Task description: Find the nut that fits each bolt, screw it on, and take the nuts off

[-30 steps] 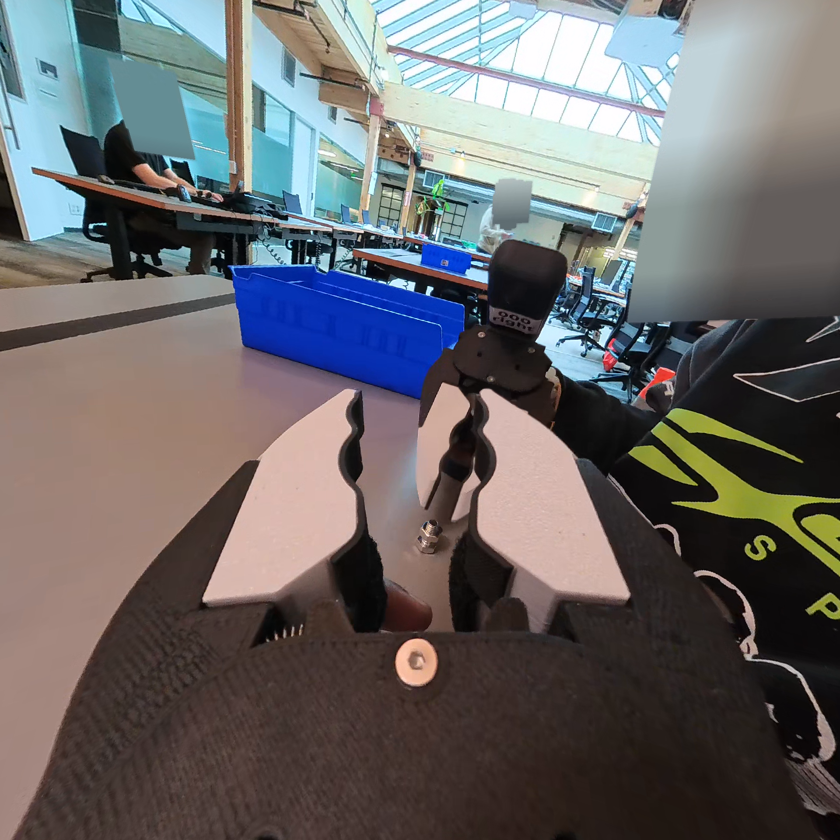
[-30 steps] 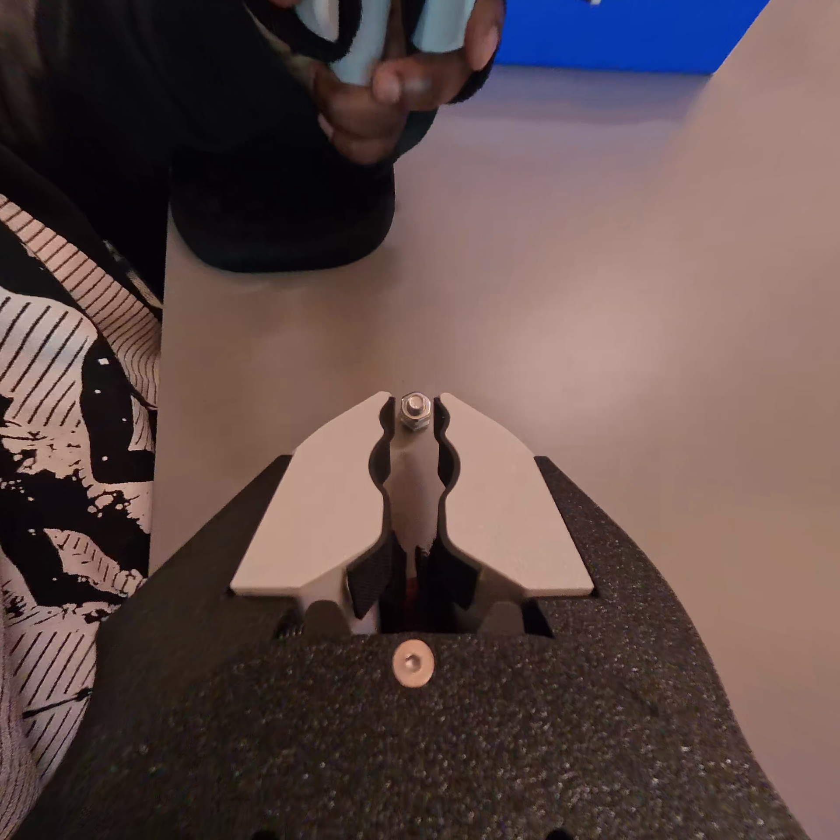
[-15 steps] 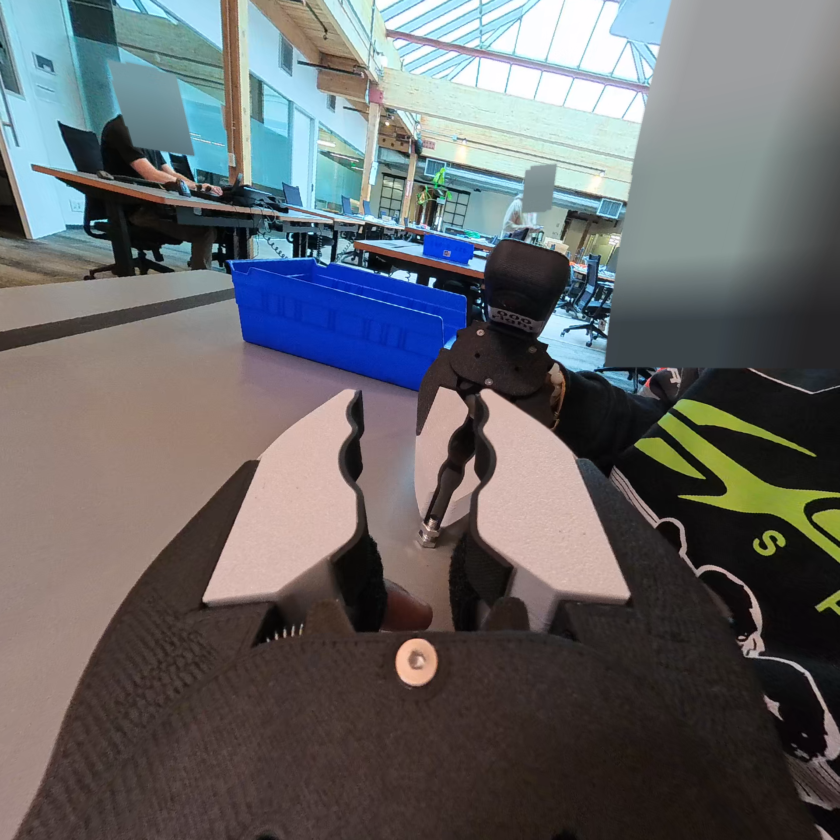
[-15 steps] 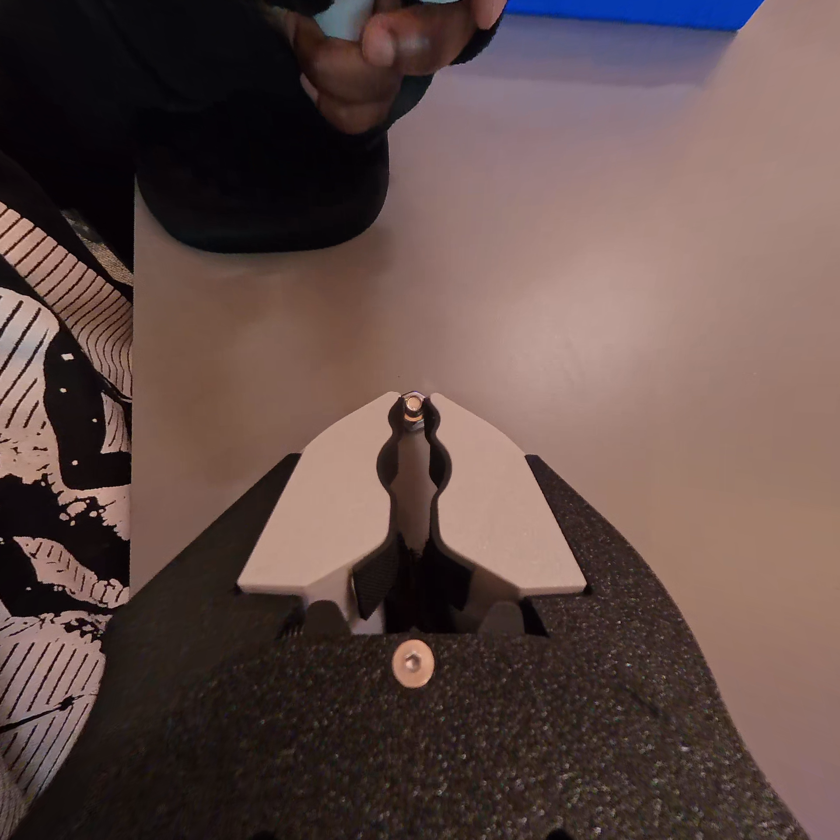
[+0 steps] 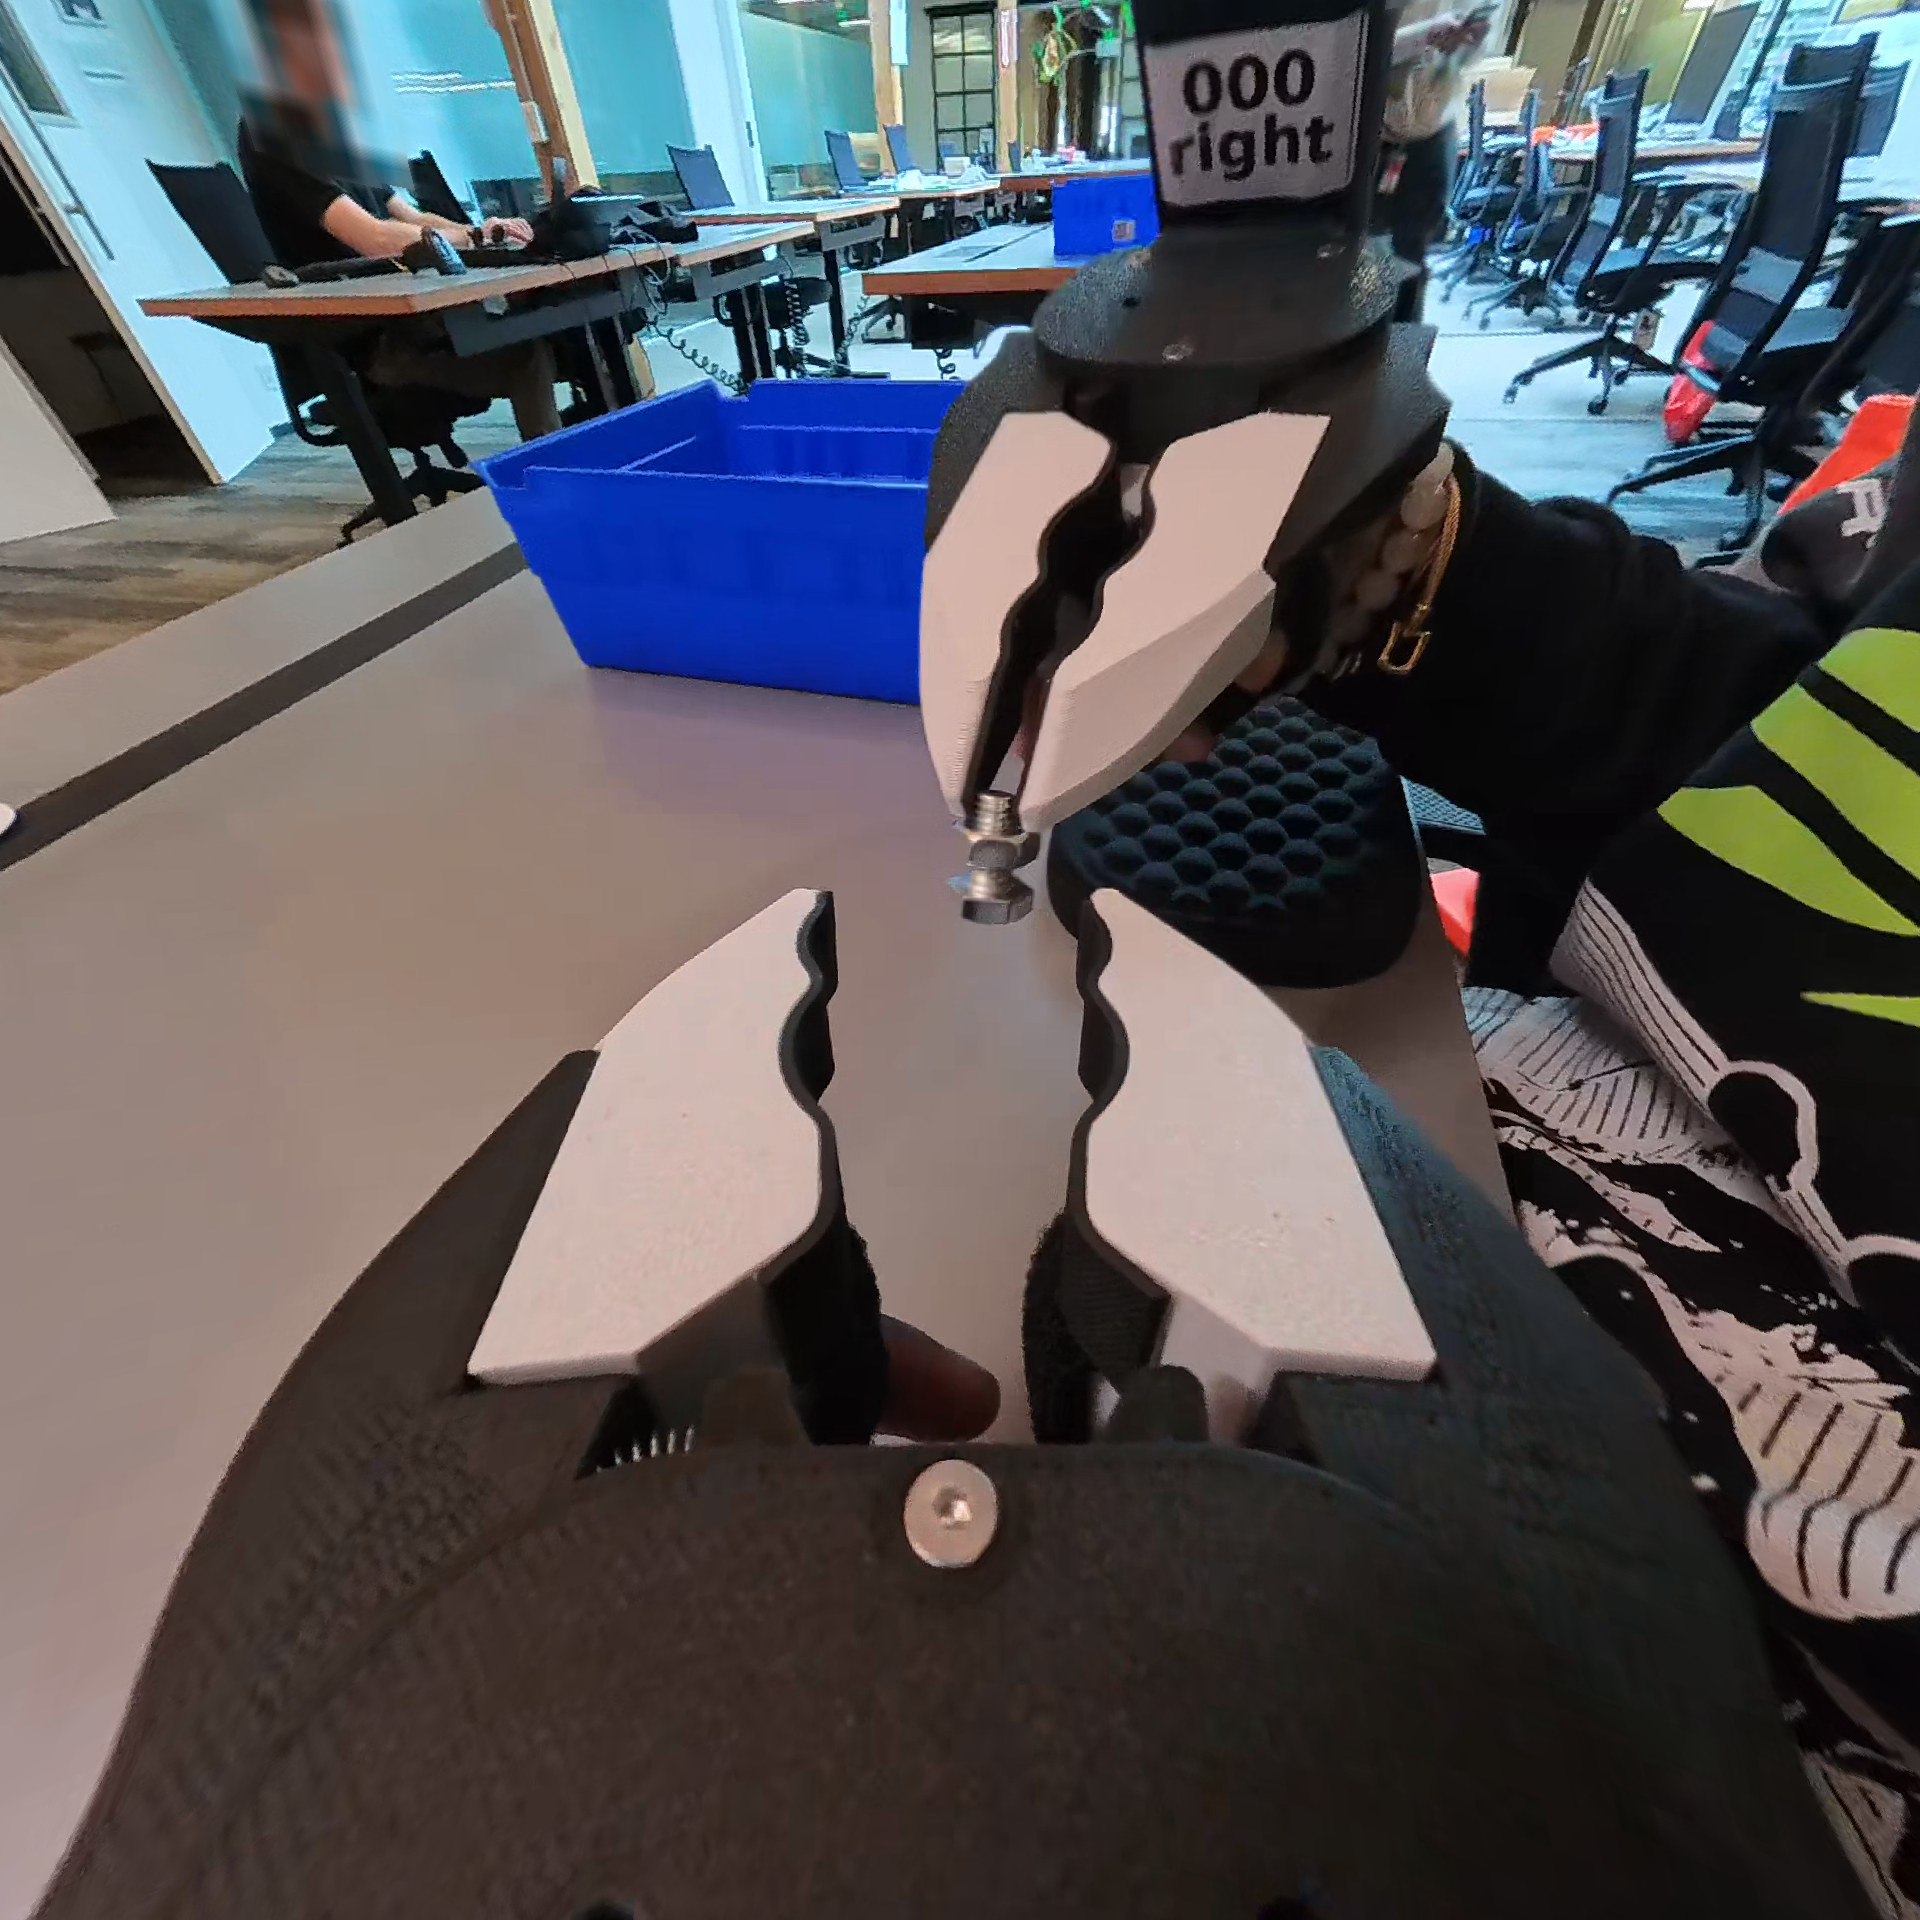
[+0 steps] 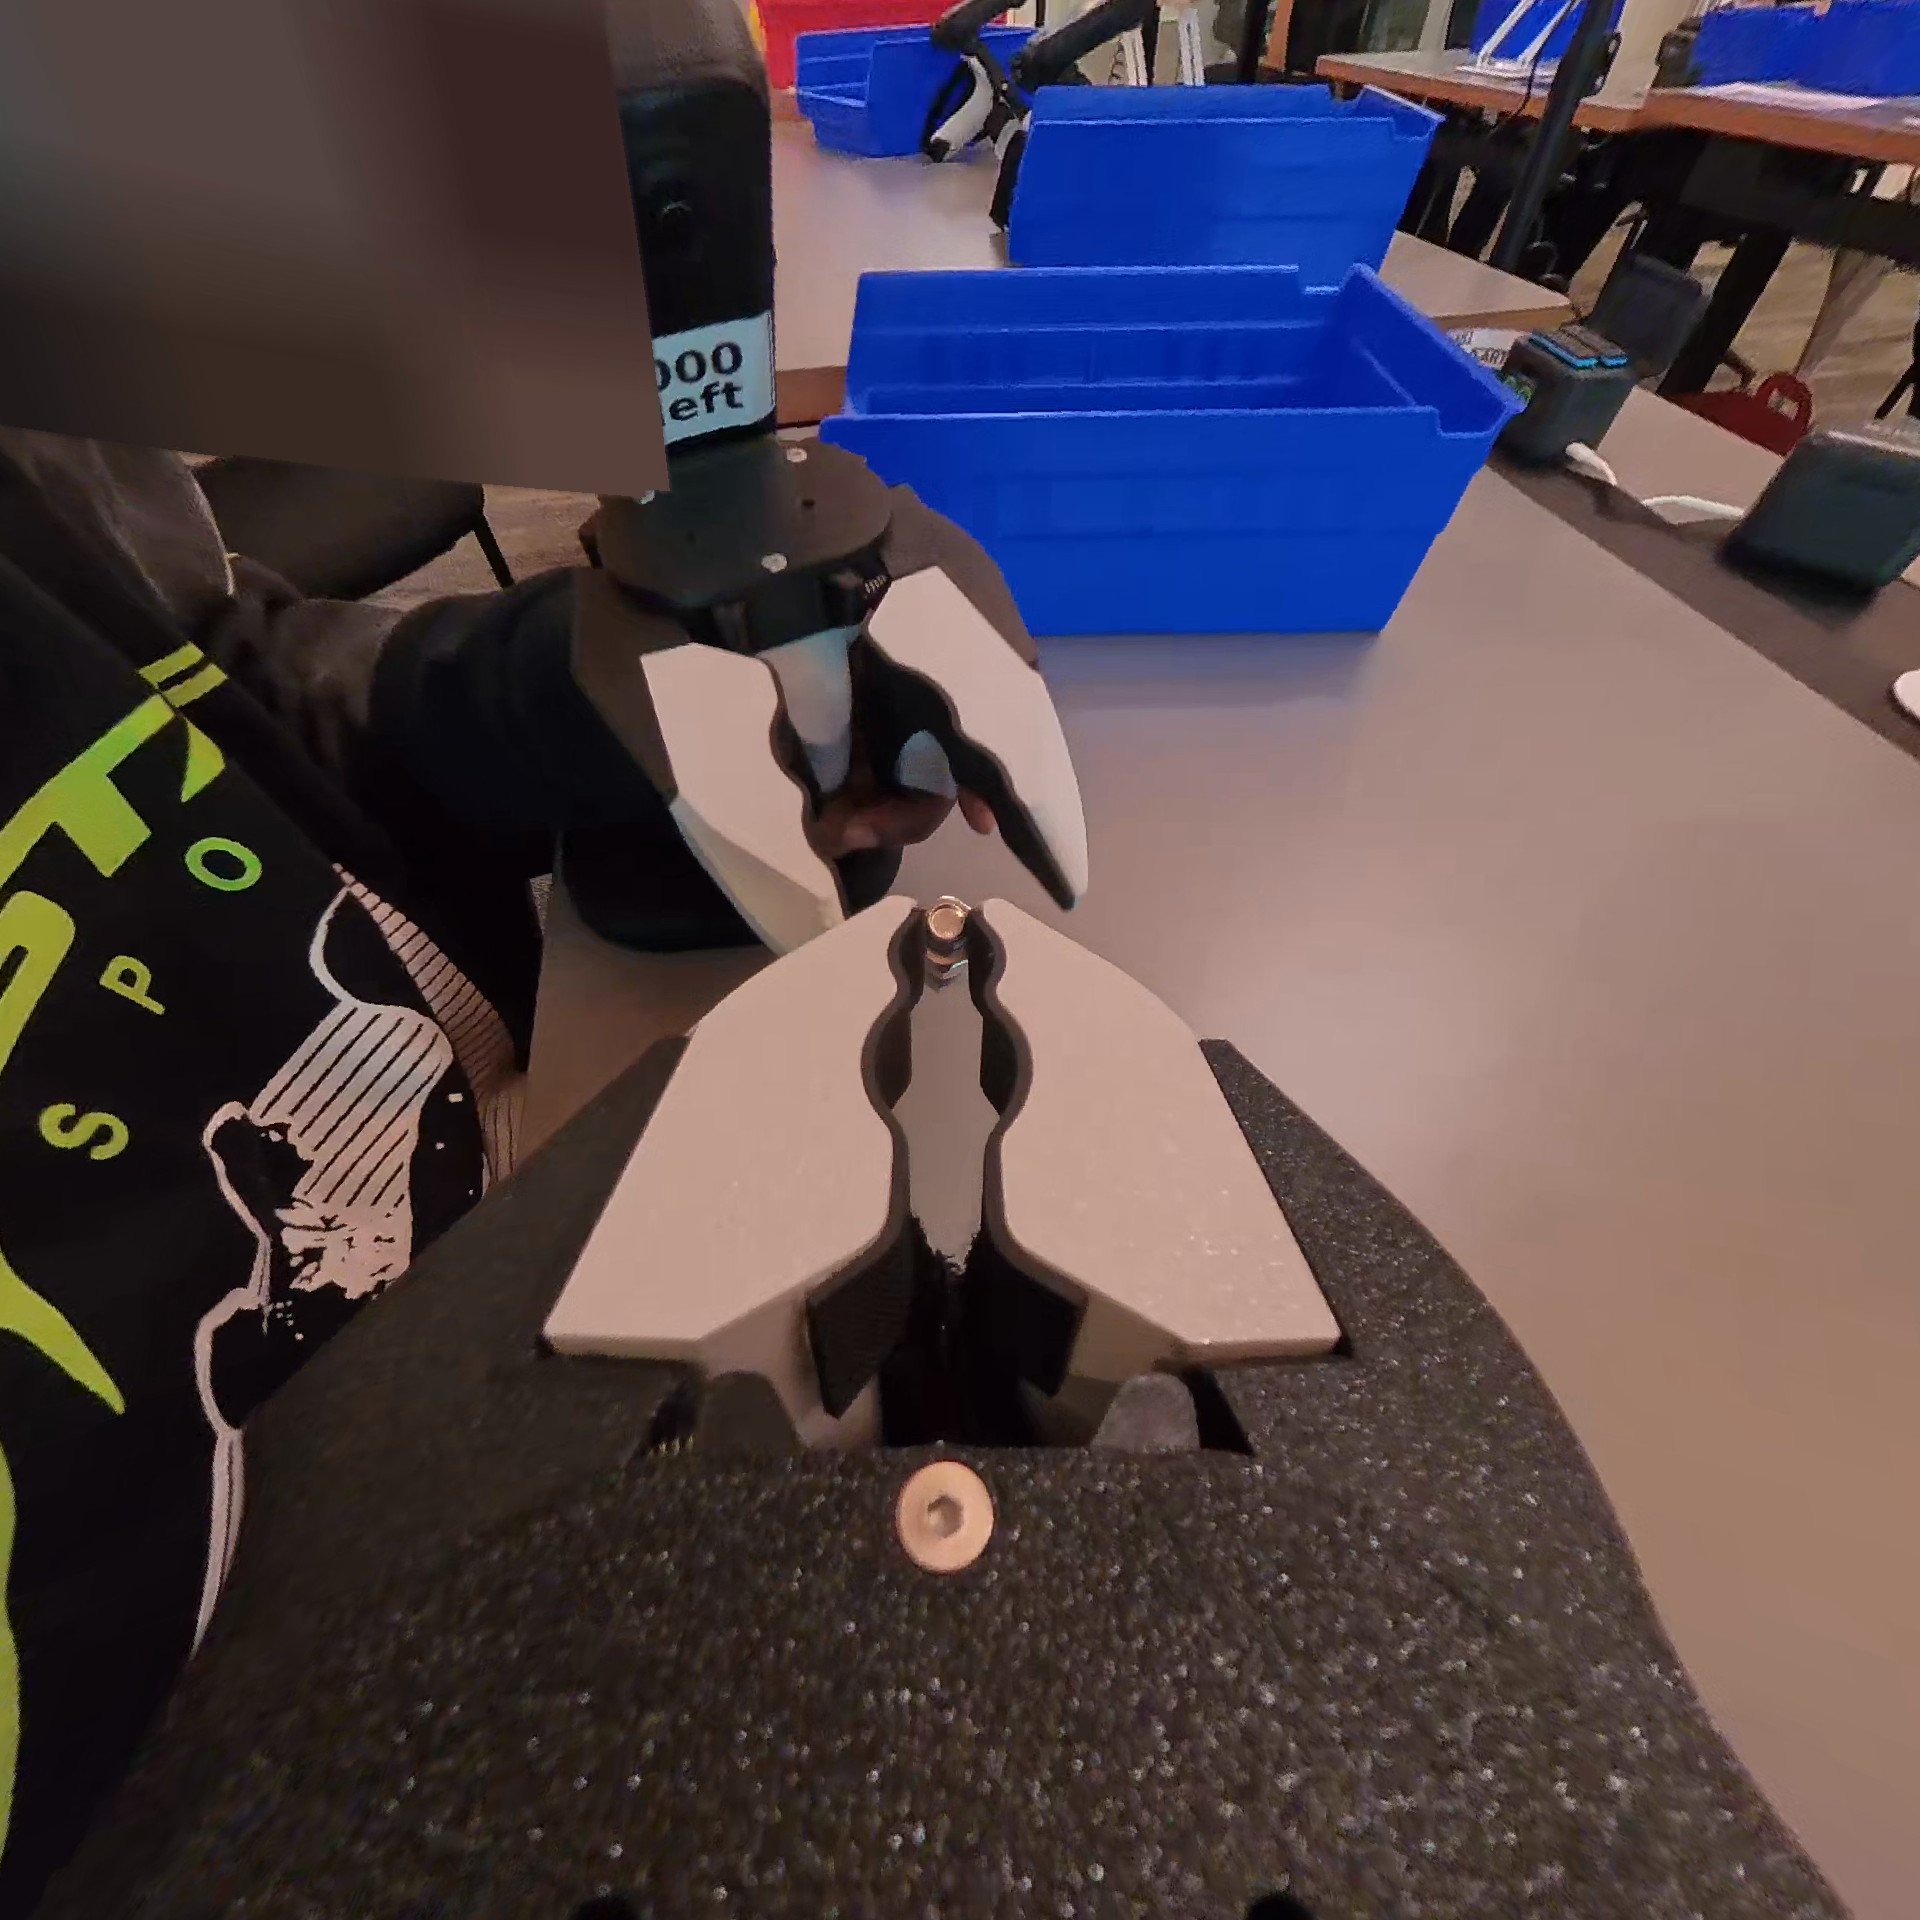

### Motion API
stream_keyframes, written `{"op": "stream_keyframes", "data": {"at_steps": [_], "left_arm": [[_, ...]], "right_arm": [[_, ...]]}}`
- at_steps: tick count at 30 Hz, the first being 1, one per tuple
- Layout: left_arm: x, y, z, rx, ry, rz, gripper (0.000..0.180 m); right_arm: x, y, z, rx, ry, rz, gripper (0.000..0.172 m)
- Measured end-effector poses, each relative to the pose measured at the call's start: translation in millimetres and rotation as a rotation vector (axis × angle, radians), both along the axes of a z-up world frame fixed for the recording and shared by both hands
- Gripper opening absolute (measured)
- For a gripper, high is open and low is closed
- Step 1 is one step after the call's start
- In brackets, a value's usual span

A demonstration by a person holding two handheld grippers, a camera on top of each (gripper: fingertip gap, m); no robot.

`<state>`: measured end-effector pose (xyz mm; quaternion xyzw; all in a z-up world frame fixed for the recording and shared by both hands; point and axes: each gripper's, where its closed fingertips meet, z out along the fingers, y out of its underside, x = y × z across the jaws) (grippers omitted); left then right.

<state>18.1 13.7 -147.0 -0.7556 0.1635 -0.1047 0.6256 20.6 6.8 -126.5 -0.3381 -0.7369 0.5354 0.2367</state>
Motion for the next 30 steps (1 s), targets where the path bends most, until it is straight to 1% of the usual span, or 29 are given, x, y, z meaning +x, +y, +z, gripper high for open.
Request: {"op": "stream_keyframes", "data": {"at_steps": [2, 4, 7, 12, 15, 24, 26, 29, 30], "left_arm": [[3.1, 2.9, 2.5, 0.019, -0.002, 0.015, 0.044], [0.2, 6.6, 4.3, 0.037, -0.001, 0.068, 0.042], [-5.0, 10.3, 3.8, 0.053, 0.064, 0.146, 0.040], [-6.1, 13.2, 6.9, 0.094, 0.166, 0.212, 0.036], [-6.5, 13.8, 5.1, 0.088, 0.170, 0.216, 0.034], [-7.6, 13.3, 6.8, 0.100, 0.151, 0.219, 0.015], [-7.2, 12.9, 6.9, 0.101, 0.144, 0.212, 0.015], [-2.9, 10.7, 10.2, 0.114, 0.064, 0.161, 0.015], [-0.4, 9.3, 13.7, 0.126, 0.010, 0.131, 0.015]], "right_arm": [[-1.6, -0.3, 2.1, 0.004, 0.003, -0.010, 0.008], [-3.7, 0.3, 4.5, -0.004, 0.004, -0.031, 0.008], [-8.3, 3.6, 8.0, -0.008, 0.010, -0.080, 0.008], [-12.8, 3.8, 13.4, -0.031, 0.009, -0.115, 0.008], [-13.5, 2.9, 16.0, -0.040, 0.017, -0.118, 0.008], [-14.7, 1.9, 14.8, -0.040, 0.012, -0.124, 0.008], [-14.9, 1.2, 14.9, -0.045, 0.011, -0.126, 0.008], [-14.1, -1.6, 17.8, -0.070, 0.029, -0.112, 0.008], [-13.5, -3.5, 20.3, -0.085, 0.053, -0.101, 0.013]]}}
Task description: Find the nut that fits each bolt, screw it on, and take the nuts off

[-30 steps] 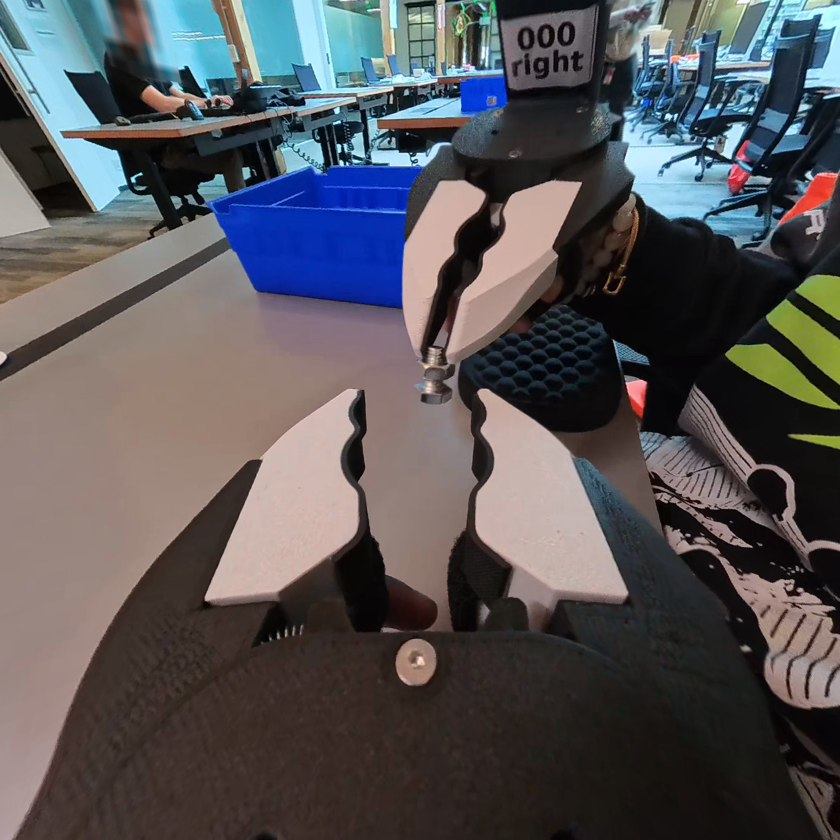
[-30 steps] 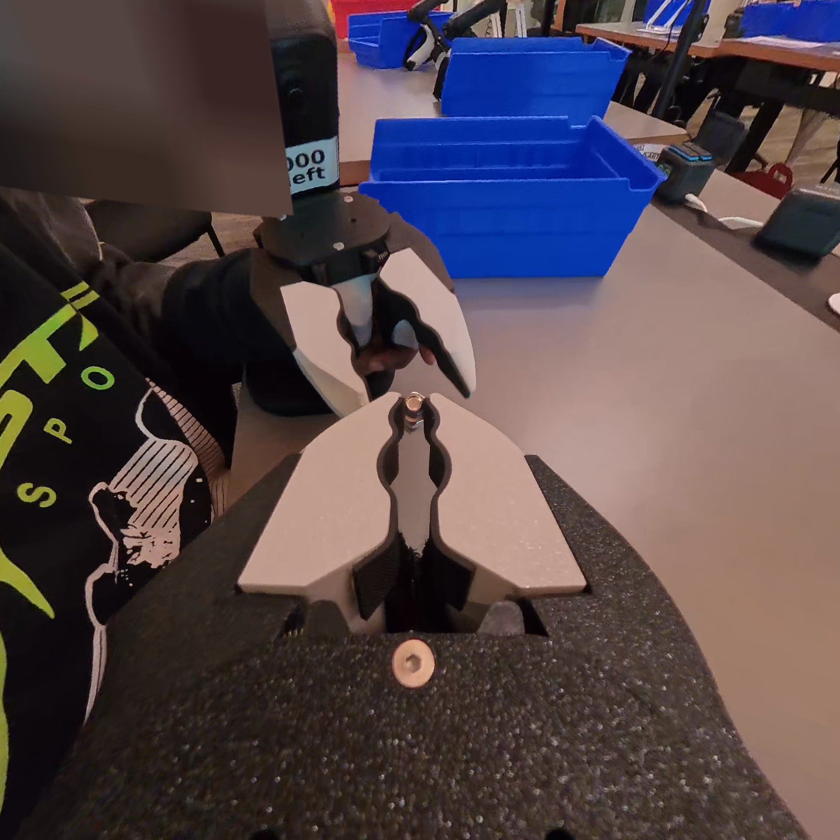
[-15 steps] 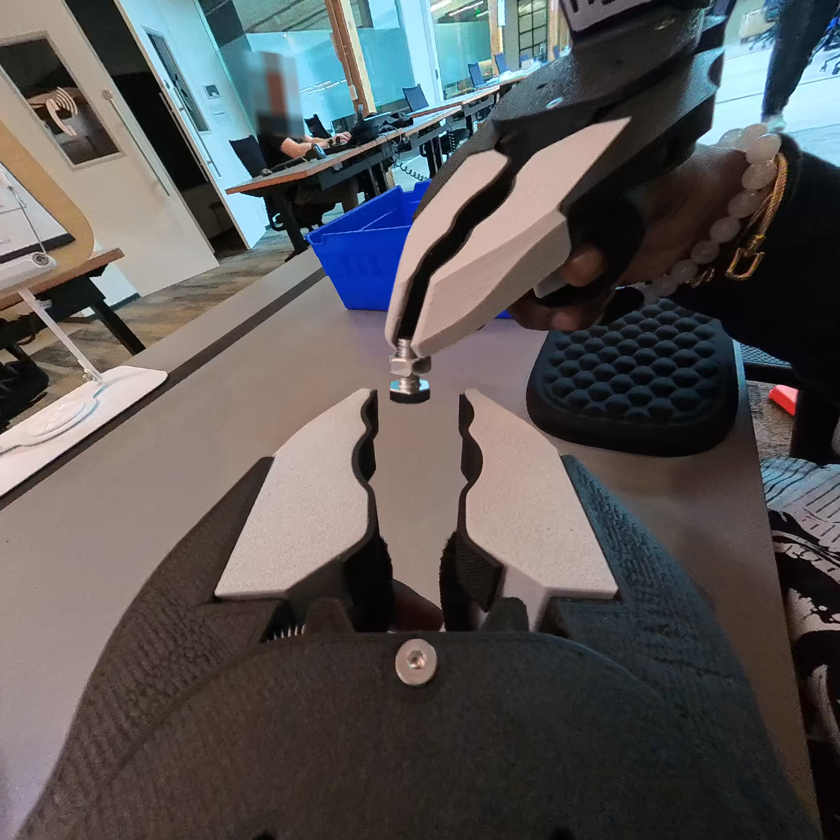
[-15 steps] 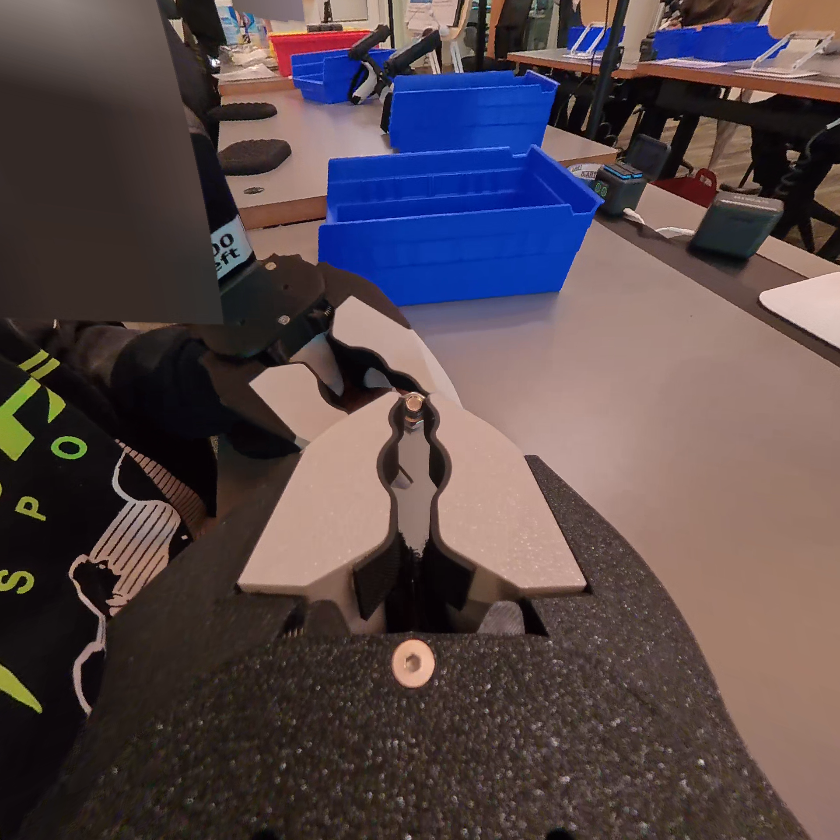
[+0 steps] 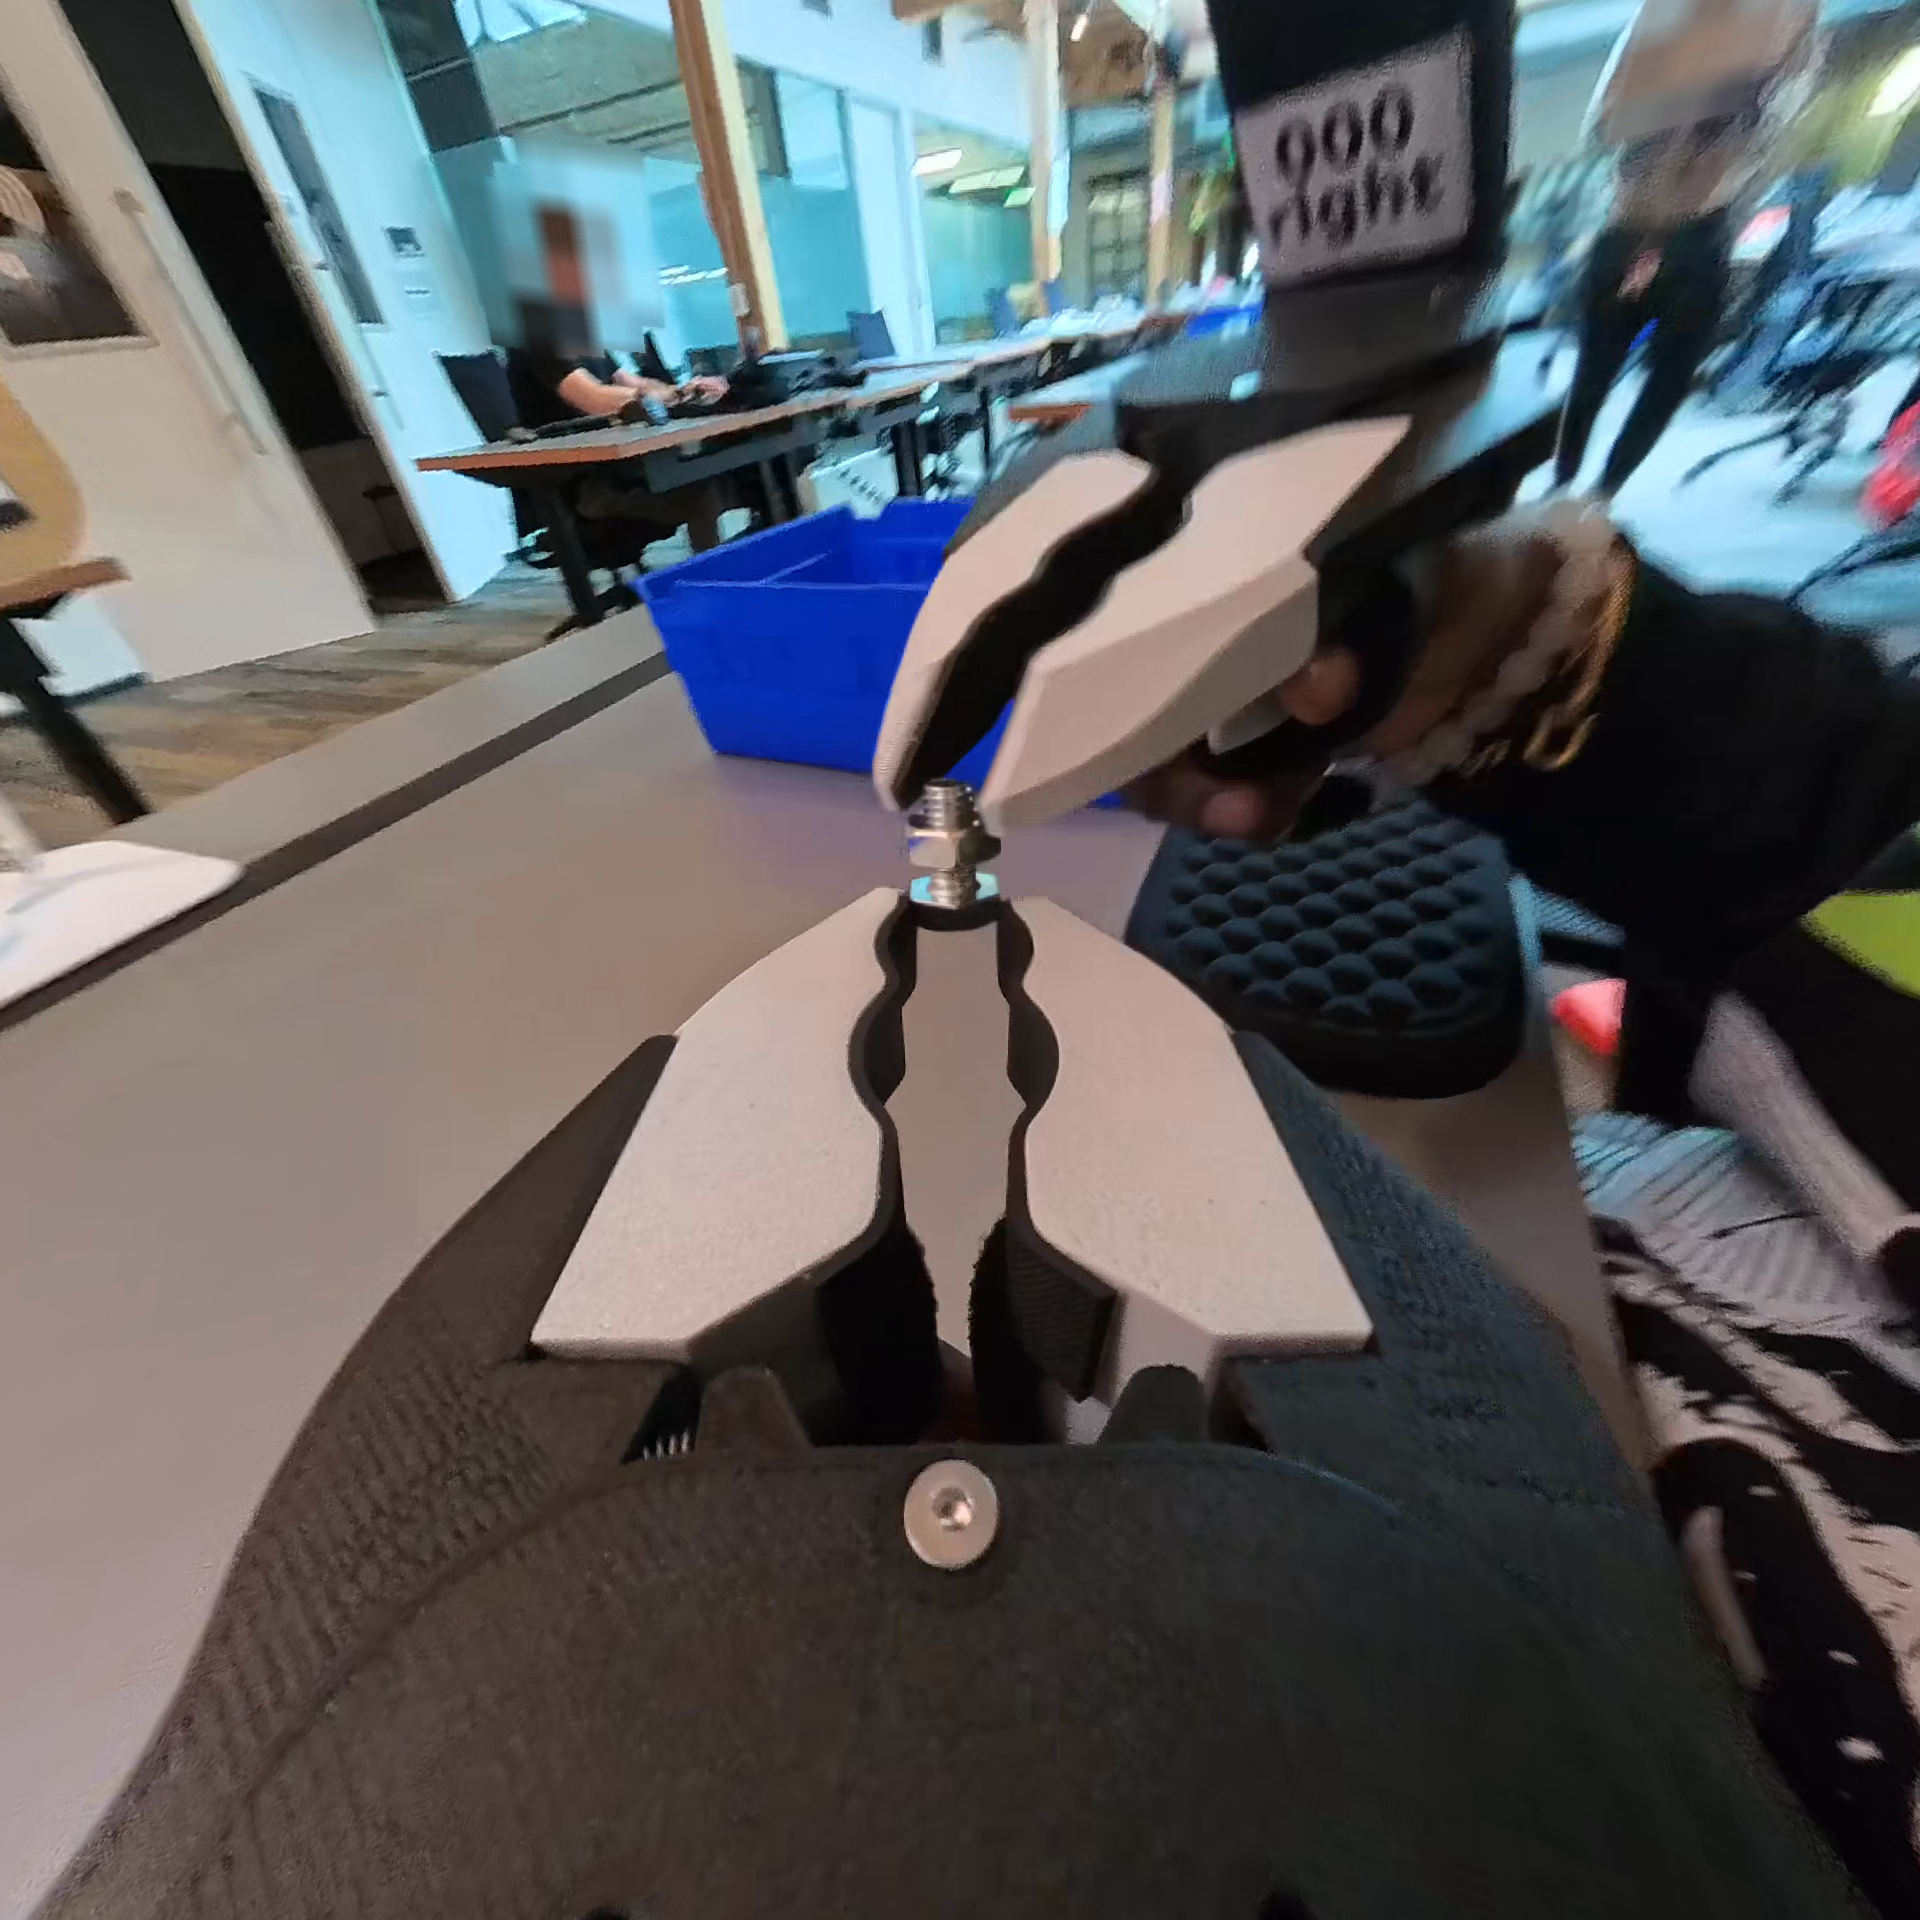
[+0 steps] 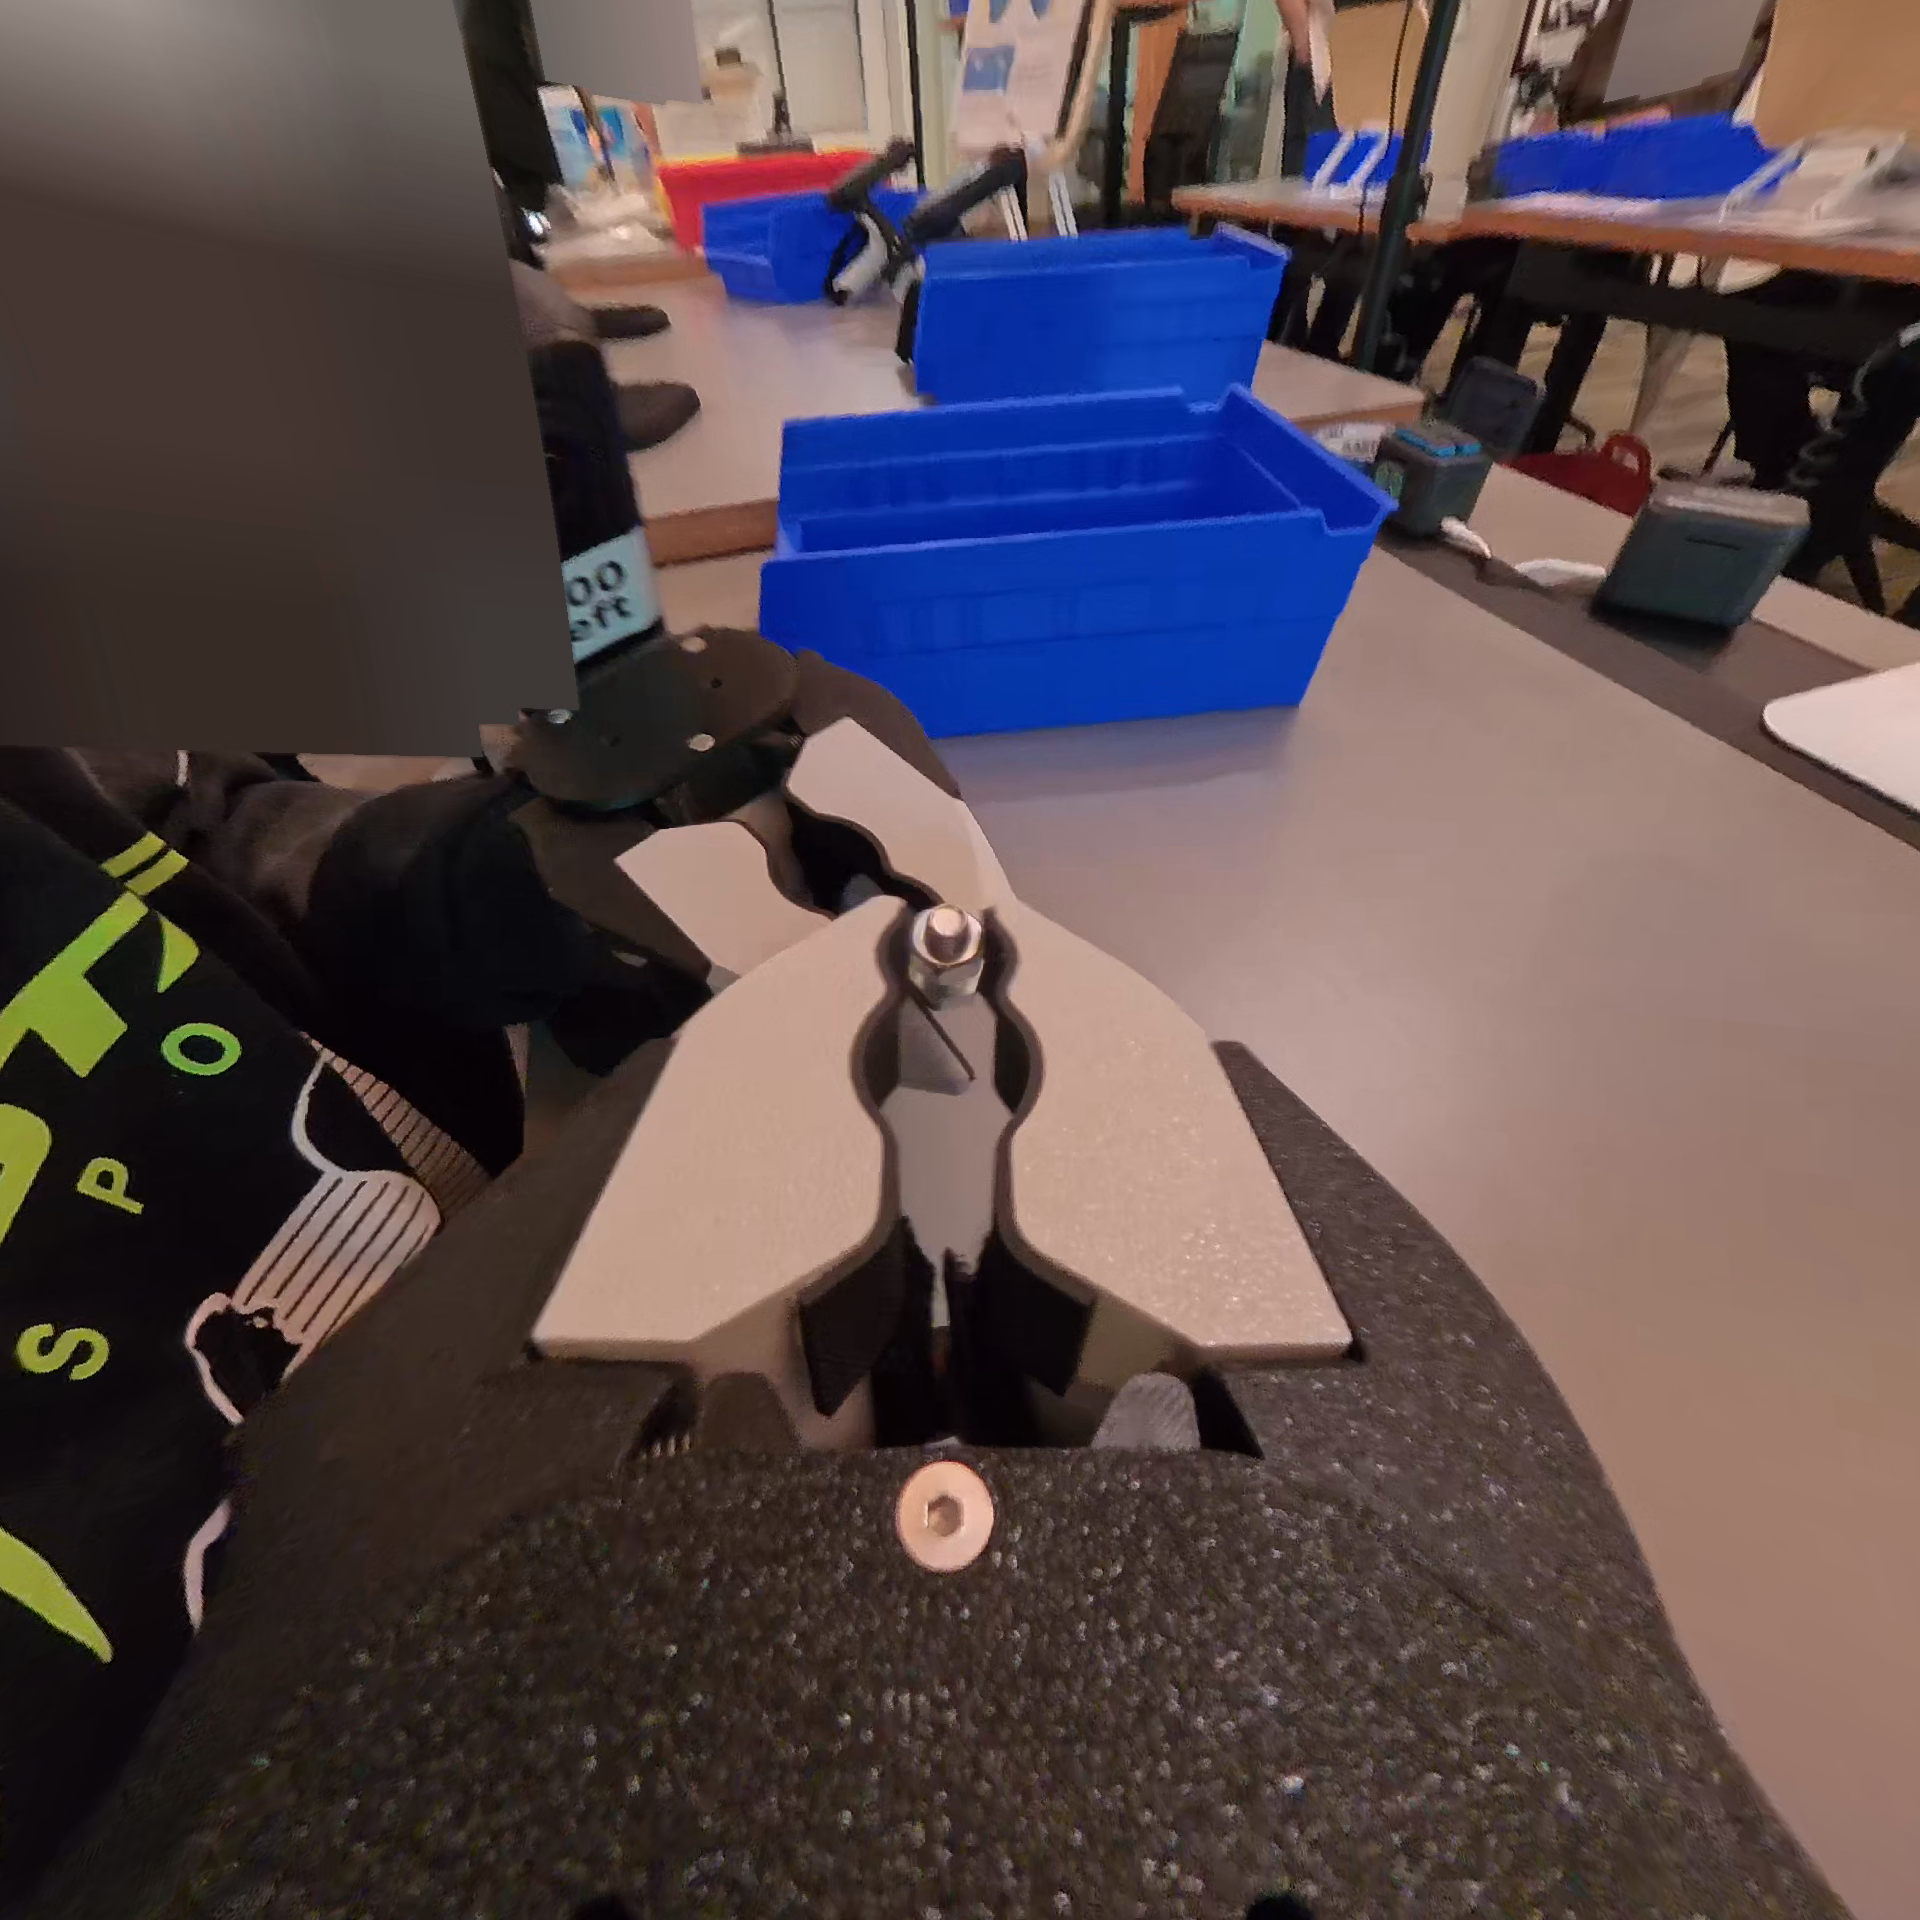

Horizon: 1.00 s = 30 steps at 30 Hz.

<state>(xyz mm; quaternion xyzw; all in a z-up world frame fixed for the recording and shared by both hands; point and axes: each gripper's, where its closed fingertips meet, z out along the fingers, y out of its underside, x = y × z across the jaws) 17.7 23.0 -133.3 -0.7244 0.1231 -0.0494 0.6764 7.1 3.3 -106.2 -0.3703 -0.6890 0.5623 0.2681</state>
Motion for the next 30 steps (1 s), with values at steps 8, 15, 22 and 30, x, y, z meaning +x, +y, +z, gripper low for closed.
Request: {"op": "stream_keyframes", "data": {"at_steps": [8, 15, 22, 30], "left_arm": [[19.0, -14.7, 18.9, 0.075, -0.275, -0.254, 0.014], [26.5, -15.6, 15.2, 0.057, -0.245, -0.287, 0.014], [26.0, -17.5, 17.3, 0.069, -0.256, -0.297, 0.014], [23.6, -18.6, 19.0, 0.080, -0.268, -0.295, 0.014]], "right_arm": [[-1.5, -21.7, 9.1, -0.201, 0.125, 0.045, 0.058], [-8.8, -22.4, 4.3, -0.200, 0.107, 0.030, 0.054], [-2.9, -13.1, 6.9, -0.197, 0.132, 0.018, 0.050], [9.1, 15.1, 8.5, -0.192, 0.173, -0.054, 0.022]]}}
